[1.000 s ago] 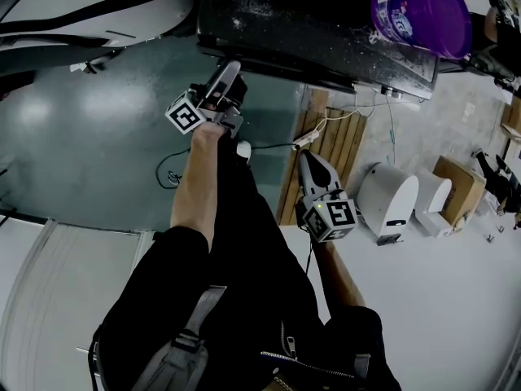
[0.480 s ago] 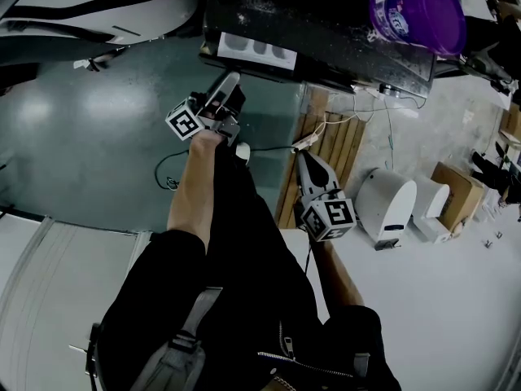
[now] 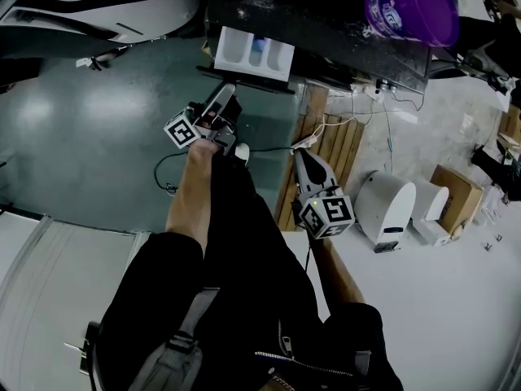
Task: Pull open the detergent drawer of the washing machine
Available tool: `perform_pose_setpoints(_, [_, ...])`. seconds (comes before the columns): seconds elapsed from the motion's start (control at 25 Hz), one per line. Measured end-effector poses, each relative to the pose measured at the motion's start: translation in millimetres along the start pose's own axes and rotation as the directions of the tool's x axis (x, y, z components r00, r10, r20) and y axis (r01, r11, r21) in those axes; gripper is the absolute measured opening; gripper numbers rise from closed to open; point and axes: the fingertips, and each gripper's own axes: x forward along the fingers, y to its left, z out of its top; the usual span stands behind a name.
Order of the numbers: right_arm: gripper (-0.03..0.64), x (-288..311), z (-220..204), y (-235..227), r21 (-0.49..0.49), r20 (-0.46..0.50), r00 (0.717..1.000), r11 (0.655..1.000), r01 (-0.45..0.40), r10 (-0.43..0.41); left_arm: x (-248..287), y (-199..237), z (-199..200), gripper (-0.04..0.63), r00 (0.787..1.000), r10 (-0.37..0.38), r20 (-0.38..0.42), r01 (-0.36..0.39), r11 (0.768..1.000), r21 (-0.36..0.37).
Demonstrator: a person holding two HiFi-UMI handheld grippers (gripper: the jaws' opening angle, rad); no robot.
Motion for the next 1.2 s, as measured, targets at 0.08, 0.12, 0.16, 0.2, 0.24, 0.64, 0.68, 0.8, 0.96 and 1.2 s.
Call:
perform_pose_setpoints(0.08, [0.006,-2.2,0.5,1.6,-0.005,0.003,1.0,1.0,-0.005,0.005,-6.9,-2.7,-3.6,0.138,1.0,-0.001,-0.002,0.001,1.0,-0.01])
perform_pose_setpoints(0.12, [0.006,-3.0,0.8,2.3,-0.007,0.005,1.0,1.0,-0.008,0.008,-10.1,-4.0,-5.1,0.138,1.0,-0.002,-0.002,0.002,1.0,-0.014])
perform_pose_setpoints(0.16, [0.006,-3.7,1.0,2.9,-0.008,0.007,1.0,1.0,-0.01,0.01,-13.1,-5.2,-6.5,0.14,1.0,-0.003,-0.001,0.003,1.0,-0.017])
perform_pose_setpoints(0.2, [0.006,-4.3,0.9,3.3,-0.009,0.009,1.0,1.0,-0.012,0.012,-15.8,-6.1,-8.0,0.14,1.0,-0.004,0.0,0.004,1.0,-0.019])
perform_pose_setpoints(0.24, [0.006,-5.2,0.6,3.8,-0.01,0.011,1.0,1.0,-0.014,0.014,-18.5,-6.9,-9.6,0.14,1.0,-0.004,0.0,0.004,1.0,-0.021])
perform_pose_setpoints(0.64, [0.006,-18.5,-3.2,10.7,-0.021,0.042,0.998,0.999,-0.041,0.042,-51.8,-4.1,-20.1,0.164,0.971,0.2,-0.133,-0.19,0.978,0.087])
perform_pose_setpoints(0.68, [0.006,-18.9,-2.6,11.7,-0.024,0.048,0.998,0.999,-0.044,0.045,-55.6,-5.2,-22.2,0.163,0.952,0.25,-0.178,-0.225,0.963,0.148])
perform_pose_setpoints(0.8, [0.006,-17.4,0.2,14.8,-0.04,0.065,0.997,0.998,-0.049,0.052,-62.2,-13.8,-30.7,0.112,0.867,0.397,-0.302,-0.277,0.887,0.371])
perform_pose_setpoints(0.96, [0.006,-19.8,10.3,20.5,-0.061,0.089,0.993,0.996,-0.068,0.073,-56.1,-46.1,-43.0,0.053,0.783,0.506,-0.362,-0.2,0.756,0.624])
perform_pose_setpoints(1.2, [0.006,-26.2,36.0,35.5,-0.095,0.15,0.981,0.989,-0.109,0.122,-37.7,-109.7,-48.9,0.023,0.76,0.558,-0.334,-0.083,0.593,0.801])
